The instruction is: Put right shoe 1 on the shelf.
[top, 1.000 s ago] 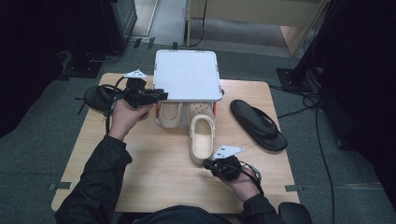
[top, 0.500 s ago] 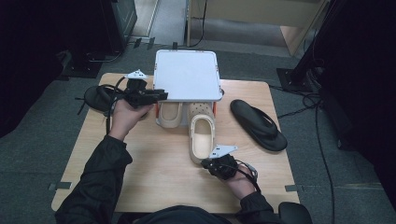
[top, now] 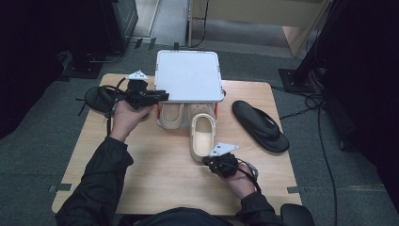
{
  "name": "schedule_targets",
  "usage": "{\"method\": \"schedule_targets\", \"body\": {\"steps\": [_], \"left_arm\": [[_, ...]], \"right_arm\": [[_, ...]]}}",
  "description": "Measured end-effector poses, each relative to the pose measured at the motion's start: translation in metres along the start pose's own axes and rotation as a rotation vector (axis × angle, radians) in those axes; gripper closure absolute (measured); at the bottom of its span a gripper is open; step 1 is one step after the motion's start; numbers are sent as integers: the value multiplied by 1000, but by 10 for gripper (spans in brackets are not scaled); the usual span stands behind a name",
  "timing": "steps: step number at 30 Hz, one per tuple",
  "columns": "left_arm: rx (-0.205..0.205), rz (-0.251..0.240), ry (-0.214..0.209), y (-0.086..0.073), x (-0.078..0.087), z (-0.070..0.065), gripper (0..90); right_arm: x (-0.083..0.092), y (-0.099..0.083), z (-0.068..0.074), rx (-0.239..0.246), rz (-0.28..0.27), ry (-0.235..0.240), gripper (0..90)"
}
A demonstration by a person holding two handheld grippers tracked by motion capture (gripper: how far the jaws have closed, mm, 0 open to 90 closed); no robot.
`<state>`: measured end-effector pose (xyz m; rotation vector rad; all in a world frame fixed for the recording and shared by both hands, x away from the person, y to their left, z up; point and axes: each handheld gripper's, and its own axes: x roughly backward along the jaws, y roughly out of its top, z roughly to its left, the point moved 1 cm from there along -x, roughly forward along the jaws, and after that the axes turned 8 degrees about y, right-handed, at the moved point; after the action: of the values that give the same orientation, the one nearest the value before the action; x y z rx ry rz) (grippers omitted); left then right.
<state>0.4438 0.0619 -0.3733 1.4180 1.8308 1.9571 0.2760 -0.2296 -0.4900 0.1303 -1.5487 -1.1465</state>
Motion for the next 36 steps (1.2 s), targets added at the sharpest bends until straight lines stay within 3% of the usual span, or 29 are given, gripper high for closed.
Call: {"method": "schedule_targets", "body": {"steps": [3,12,16,20,30,32,34,36], "left_arm": [[-1,-1,0,0,0,0,722],[-5,-2,-1,0,0,1,734],[-5,-3,0,0,0,0,736],[-6,-2,-2,0,0,1,740],[-5,-3,-2,0,0,1,741],[-4,-4,-3,-1,0,1,741],[-5,-3,-3,-1,0,1,741],[-7,-3,-1,-1,0,1,741]], "right_arm": [[-2,2,-1,-4,-2,11,866],[-8,10,4,63,-20,-27,862],[-7,13,-3,41,-30,-50,858],[-5,20,-10,17,-84,-50,850],[-16,39,-30,11,-75,-74,865],[-16,41,-33,0,-92,-55,855],[-17,44,-37,16,-89,-86,857],[-18,46,-41,-5,-96,-84,859]]}}
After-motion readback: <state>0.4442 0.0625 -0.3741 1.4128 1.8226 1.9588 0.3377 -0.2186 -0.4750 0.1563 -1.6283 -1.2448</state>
